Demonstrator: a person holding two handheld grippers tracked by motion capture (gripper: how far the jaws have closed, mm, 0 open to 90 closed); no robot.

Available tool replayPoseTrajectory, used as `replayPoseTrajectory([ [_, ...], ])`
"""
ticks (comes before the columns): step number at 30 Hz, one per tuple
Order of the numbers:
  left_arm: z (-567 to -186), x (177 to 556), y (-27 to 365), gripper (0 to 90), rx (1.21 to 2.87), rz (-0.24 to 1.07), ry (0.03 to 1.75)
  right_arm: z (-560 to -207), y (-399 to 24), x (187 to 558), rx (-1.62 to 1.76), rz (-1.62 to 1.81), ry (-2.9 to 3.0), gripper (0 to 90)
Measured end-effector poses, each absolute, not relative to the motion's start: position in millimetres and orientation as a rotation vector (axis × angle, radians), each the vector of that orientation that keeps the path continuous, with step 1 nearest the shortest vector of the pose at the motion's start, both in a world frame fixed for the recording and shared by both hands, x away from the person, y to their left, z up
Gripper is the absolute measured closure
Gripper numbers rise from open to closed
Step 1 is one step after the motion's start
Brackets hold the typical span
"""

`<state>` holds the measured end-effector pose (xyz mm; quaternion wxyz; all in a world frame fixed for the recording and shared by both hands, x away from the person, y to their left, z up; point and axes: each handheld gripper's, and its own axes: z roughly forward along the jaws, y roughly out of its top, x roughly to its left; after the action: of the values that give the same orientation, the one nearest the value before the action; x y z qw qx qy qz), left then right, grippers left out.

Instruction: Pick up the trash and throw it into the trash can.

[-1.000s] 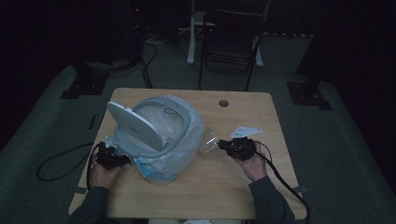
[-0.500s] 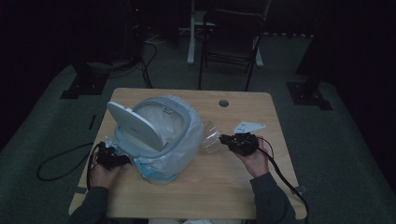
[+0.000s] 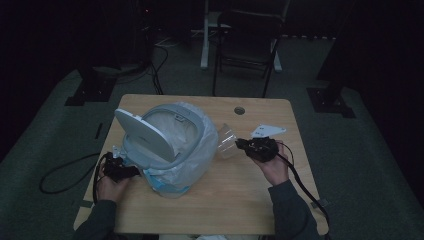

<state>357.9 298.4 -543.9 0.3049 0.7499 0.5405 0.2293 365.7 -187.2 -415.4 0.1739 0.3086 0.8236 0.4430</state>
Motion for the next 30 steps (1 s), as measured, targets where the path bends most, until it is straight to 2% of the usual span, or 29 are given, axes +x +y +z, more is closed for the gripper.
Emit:
replayPoseTrajectory([
  [30,-544,358,298,16.6,1.986,0.608,1.432,-381,-194,373,0.843,1.257,2.265,83.2],
])
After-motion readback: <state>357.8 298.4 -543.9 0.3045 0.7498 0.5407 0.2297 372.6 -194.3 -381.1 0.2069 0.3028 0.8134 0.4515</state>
